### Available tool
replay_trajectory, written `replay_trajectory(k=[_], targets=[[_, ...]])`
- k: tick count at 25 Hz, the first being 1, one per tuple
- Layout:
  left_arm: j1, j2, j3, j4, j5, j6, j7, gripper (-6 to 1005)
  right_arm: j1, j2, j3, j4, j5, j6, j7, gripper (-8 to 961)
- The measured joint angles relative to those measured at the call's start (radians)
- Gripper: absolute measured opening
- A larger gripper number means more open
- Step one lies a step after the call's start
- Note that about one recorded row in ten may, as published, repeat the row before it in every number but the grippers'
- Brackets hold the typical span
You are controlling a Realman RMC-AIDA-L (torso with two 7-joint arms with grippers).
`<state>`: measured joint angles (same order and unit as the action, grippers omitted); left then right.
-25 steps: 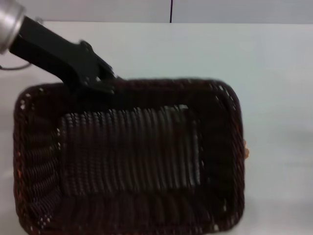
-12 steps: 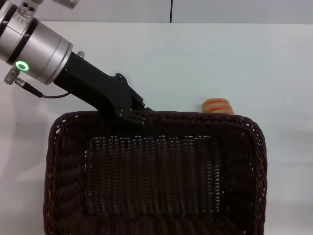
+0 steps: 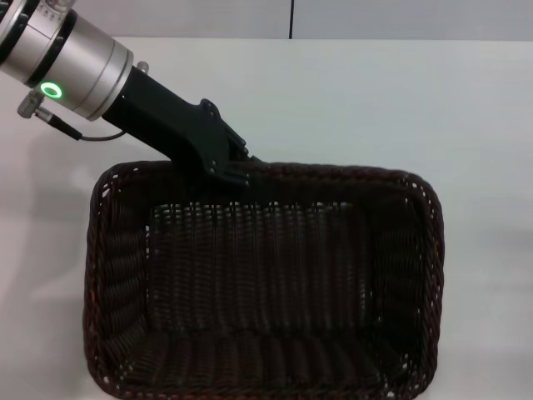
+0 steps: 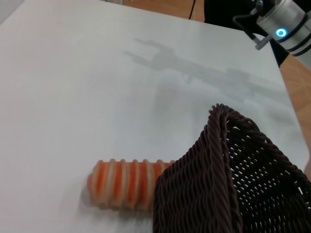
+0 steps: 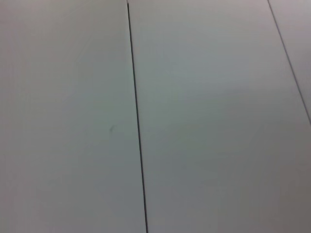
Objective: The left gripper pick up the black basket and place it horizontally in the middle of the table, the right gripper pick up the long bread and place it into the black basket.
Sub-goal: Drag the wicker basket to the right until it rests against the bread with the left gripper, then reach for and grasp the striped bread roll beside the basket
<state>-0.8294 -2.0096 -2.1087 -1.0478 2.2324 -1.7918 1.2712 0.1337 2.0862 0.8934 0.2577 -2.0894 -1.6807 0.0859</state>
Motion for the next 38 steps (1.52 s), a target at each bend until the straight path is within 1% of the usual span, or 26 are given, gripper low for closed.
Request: replay_trajectory(k=[4,5,6,7,10,22,23,24,25,26,28,29,30,32,34,36,37,38], targets=[[0.000,0.000,0.000,0.000,0.000,0.000,0.000,246,-0.010,0.001,-0.004,0.001,0.000,-0.011,0.000,679],[-0.003,0.006,0.000,0.004,0.001,0.010,0.005,247,-0.012,0.002,-0.006,0.001,0.000,-0.013,0.000,679],[-0.003,0.006,0.000,0.004,0.001,0.010,0.005,249,-0.013,0.002,-0.010,0.001,0.000,-0.015,0.000,679],[-0.002,0.014,0.006,0.012,0.002,0.016,0.028,250,-0.014,0.002,-0.013,0.001,0.000,-0.016,0.000,679],[0.000,0.014,0.008,0.009,0.003,0.015,0.039,254,-0.014,0.002,-0.013,0.002,0.000,-0.018,0.000,679],[0.003,0.017,-0.007,-0.006,0.003,0.027,0.049,540,-0.017,0.002,-0.025,0.002,0.000,-0.021,0.000,678],[0.004,0.024,-0.034,-0.026,0.003,0.041,0.049,564,-0.018,0.002,-0.025,0.002,0.000,-0.021,0.000,678],[0.006,0.025,-0.056,-0.049,0.002,0.038,0.047,584,-0.018,0.002,-0.025,0.002,0.000,-0.021,0.000,678],[0.006,0.025,-0.056,-0.049,0.002,0.038,0.047,604,-0.019,0.002,-0.025,0.002,0.000,-0.021,0.000,678],[0.011,0.026,-0.080,-0.075,-0.002,0.032,0.045,623,-0.019,0.001,-0.025,0.003,0.000,-0.021,0.000,678],[0.011,0.026,-0.080,-0.075,-0.002,0.032,0.045,663,-0.021,0.002,-0.026,0.003,0.000,-0.021,0.000,678],[0.028,0.023,-0.147,-0.159,-0.027,-0.002,0.044,683,-0.022,0.001,-0.028,0.004,0.000,-0.021,0.000,678],[0.043,0.018,-0.183,-0.215,-0.058,-0.023,0.042,683,-0.024,0.002,-0.032,0.006,0.000,-0.021,0.000,678],[0.043,0.018,-0.183,-0.215,-0.058,-0.023,0.042,683,-0.027,0.002,-0.048,0.013,0.000,-0.021,0.000,679],[0.096,0.010,-0.218,-0.300,-0.138,-0.024,0.028,683,-0.029,0.001,-0.057,0.015,0.000,-0.021,0.002,679],[0.115,0.004,-0.238,-0.312,-0.164,-0.018,0.026,683,-0.031,0.002,-0.086,0.020,0.000,-0.019,0.010,679],[0.131,-0.003,-0.268,-0.319,-0.191,-0.013,0.025,682,-0.040,0.001,-0.125,0.033,0.002,-0.015,0.019,679],[0.155,-0.013,-0.314,-0.321,-0.232,-0.004,0.025,682,-0.040,0.001,-0.125,0.033,0.002,-0.015,0.019,679]])
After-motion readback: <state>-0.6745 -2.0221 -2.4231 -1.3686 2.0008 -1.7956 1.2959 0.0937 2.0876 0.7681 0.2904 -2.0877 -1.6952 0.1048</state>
